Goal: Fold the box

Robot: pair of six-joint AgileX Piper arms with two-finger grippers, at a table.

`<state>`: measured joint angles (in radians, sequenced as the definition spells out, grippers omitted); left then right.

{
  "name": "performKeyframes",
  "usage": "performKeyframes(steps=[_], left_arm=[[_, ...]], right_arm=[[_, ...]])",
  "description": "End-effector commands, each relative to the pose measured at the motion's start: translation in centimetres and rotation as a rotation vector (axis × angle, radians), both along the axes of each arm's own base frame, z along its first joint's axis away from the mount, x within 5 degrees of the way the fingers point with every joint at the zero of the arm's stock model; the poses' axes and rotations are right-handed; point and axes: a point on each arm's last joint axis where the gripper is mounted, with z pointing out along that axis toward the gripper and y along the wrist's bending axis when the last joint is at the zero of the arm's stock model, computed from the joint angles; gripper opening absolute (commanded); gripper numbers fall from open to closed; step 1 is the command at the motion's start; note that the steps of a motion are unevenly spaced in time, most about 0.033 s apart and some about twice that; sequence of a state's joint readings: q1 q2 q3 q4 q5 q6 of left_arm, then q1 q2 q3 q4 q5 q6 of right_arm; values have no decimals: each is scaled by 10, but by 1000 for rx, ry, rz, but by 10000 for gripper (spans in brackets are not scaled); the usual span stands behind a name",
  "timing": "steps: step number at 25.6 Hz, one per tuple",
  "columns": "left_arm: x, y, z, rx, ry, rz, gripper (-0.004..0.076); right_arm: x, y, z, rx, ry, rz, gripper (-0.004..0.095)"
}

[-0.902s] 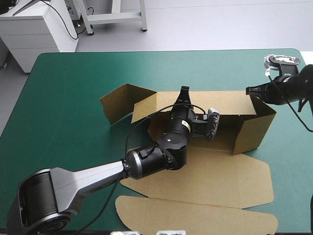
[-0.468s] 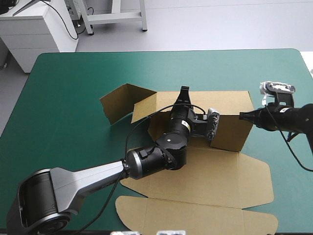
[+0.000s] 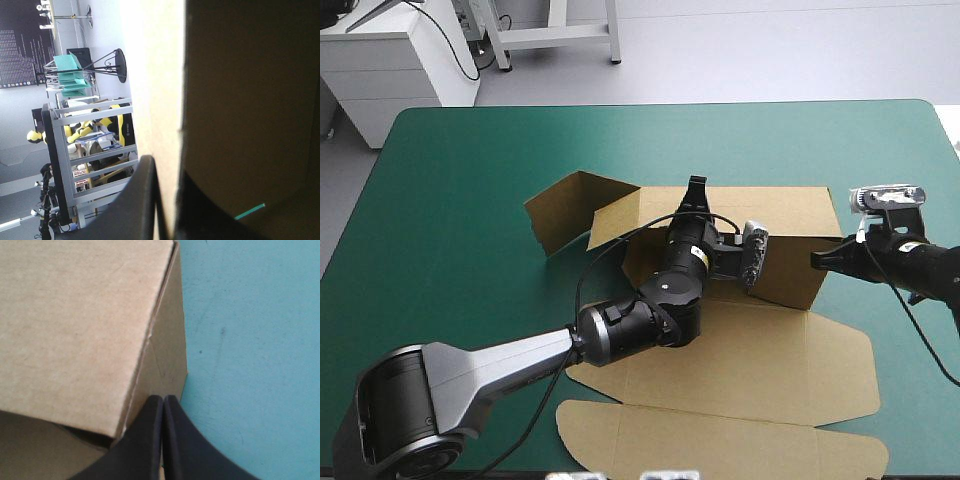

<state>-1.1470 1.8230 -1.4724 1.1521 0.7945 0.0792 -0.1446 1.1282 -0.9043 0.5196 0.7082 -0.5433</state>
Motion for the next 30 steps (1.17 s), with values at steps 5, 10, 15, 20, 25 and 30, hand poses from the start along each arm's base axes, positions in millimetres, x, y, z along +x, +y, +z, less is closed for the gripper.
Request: performKeyframes(steps=[5, 10, 15, 20, 25, 30], left_arm=[[-15, -14, -2, -133, 118, -94, -8], [-15, -14, -2, -133, 118, -94, -8], [-15, -14, -2, -133, 118, -94, -8], [-15, -14, -2, -133, 118, -94, -8], [-16, -15, -2, -135, 118, -96, -8], [-16, -15, -1, -138, 118, -101, -8]], right_arm=[[-10, 5, 9, -27, 10, 86, 253], [-12, 7, 8, -44, 26, 140, 421], [-13, 8, 7, -48, 41, 161, 425], [-16, 10, 5, -69, 61, 209, 425], [-11, 8, 7, -109, 6, 209, 425], [3, 7, 1, -83, -36, 197, 425]])
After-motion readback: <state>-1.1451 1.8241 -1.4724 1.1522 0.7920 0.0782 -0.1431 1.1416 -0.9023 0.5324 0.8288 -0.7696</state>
